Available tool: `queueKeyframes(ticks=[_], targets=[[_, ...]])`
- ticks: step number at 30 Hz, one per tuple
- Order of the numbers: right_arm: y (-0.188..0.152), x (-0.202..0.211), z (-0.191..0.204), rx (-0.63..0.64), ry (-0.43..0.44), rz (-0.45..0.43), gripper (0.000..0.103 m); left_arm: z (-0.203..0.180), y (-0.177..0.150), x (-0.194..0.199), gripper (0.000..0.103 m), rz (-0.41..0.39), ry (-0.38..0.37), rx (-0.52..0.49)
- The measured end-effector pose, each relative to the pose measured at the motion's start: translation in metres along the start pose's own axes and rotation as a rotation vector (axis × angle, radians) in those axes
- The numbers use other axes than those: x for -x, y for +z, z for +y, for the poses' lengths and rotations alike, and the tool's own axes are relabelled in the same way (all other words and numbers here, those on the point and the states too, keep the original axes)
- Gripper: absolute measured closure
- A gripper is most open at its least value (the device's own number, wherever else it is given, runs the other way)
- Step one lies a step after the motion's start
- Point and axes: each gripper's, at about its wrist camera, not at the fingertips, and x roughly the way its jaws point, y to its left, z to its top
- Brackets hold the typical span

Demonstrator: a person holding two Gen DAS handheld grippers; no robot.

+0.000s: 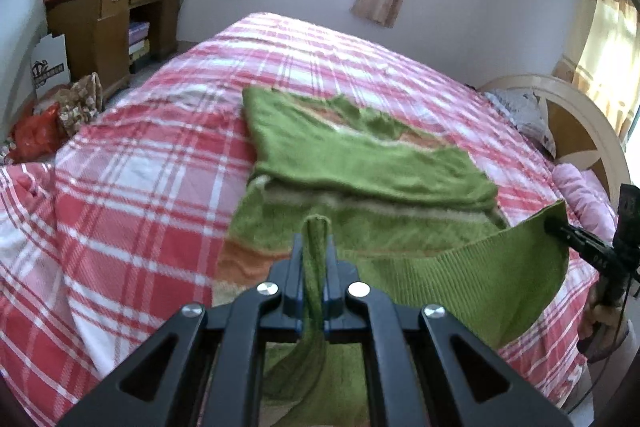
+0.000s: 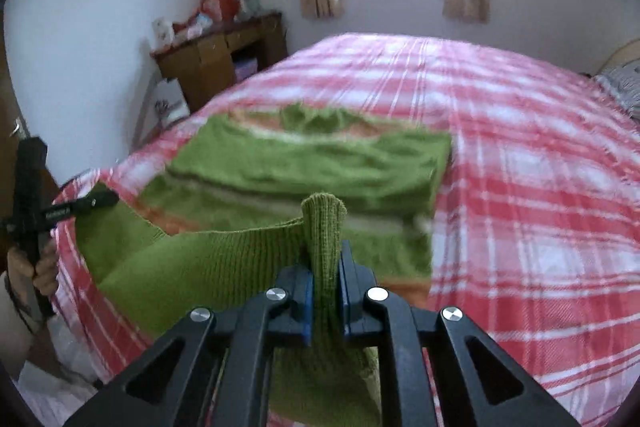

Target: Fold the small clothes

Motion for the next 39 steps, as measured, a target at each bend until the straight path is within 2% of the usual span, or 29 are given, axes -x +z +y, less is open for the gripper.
queueKeyframes(ticks=[8,17,32,39], targets=[[0.026,-0.009,-0.005,-0.037,-0.048,-0.050,0.094,-0.002,0.034,-0.013,0.097,-0.022,0.044,0.011],[0.058,-0.024,-0.011,-0.040,-0.099,-0.081,0.094,-0.003,0.071,-0.035,0.097,-0.035,0.051,0.037],[0.092,-0.089,-0.035,-0.075,-0.157,-0.052,0.094,0.000,0.125,-0.096,0.097,-0.022,0.067,0.062],[0.123,-0.132,-0.055,-0.086,-0.189,-0.039,0.094,0.006,0.159,-0.133,0.097,-0.014,0.091,0.066]])
